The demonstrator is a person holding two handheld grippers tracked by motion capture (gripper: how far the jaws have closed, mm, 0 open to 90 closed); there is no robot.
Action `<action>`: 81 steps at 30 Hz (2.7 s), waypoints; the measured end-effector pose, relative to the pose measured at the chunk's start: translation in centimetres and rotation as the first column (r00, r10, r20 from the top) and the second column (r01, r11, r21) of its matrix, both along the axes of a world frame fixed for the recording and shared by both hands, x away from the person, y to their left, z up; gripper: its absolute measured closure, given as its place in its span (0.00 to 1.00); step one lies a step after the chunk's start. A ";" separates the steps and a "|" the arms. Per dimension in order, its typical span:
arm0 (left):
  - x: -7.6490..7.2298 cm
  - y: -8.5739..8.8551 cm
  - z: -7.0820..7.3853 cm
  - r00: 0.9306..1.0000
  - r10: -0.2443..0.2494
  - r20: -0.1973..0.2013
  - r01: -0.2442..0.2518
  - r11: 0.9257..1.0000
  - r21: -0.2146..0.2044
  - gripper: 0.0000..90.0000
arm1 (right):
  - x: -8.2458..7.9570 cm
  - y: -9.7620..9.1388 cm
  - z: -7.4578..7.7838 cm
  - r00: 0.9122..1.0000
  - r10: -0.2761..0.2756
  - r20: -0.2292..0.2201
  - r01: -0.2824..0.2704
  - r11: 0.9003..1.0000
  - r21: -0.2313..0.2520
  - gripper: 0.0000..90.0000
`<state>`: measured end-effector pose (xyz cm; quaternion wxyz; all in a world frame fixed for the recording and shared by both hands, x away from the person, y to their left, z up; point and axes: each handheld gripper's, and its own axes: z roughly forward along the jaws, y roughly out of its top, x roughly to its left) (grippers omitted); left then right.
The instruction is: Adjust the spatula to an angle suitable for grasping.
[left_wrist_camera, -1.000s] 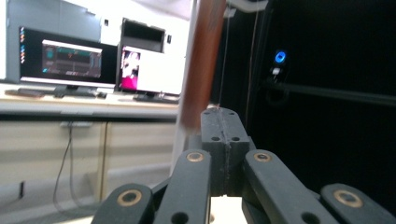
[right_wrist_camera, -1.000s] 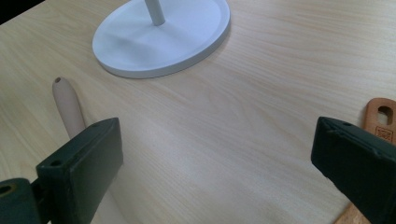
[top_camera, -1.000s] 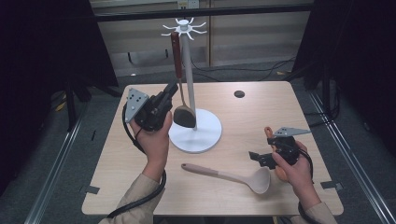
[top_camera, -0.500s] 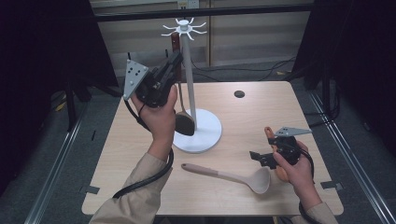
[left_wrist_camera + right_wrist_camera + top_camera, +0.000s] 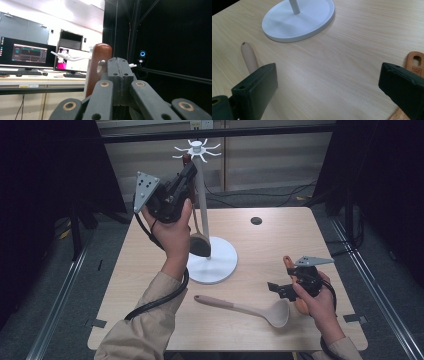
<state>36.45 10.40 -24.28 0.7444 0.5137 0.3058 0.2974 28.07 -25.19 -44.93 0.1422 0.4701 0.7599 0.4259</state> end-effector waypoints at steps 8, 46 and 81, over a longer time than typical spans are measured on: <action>0.4 0.0 0.0 1.000 -0.005 -0.025 0.004 1.000 -0.017 1.00 | 0.0 -0.1 0.1 1.000 -0.003 0.003 0.003 1.000 0.004 0.02; 0.1 1.6 -0.6 0.998 -0.028 -0.054 0.026 0.999 -0.029 1.00 | -0.1 0.2 0.1 1.000 0.008 0.005 -0.008 1.000 0.005 0.02; -2.9 6.0 -11.8 0.982 -0.008 -0.189 0.032 0.992 0.125 0.57 | 0.3 2.0 0.3 0.998 0.049 0.029 -0.048 0.998 -0.033 0.02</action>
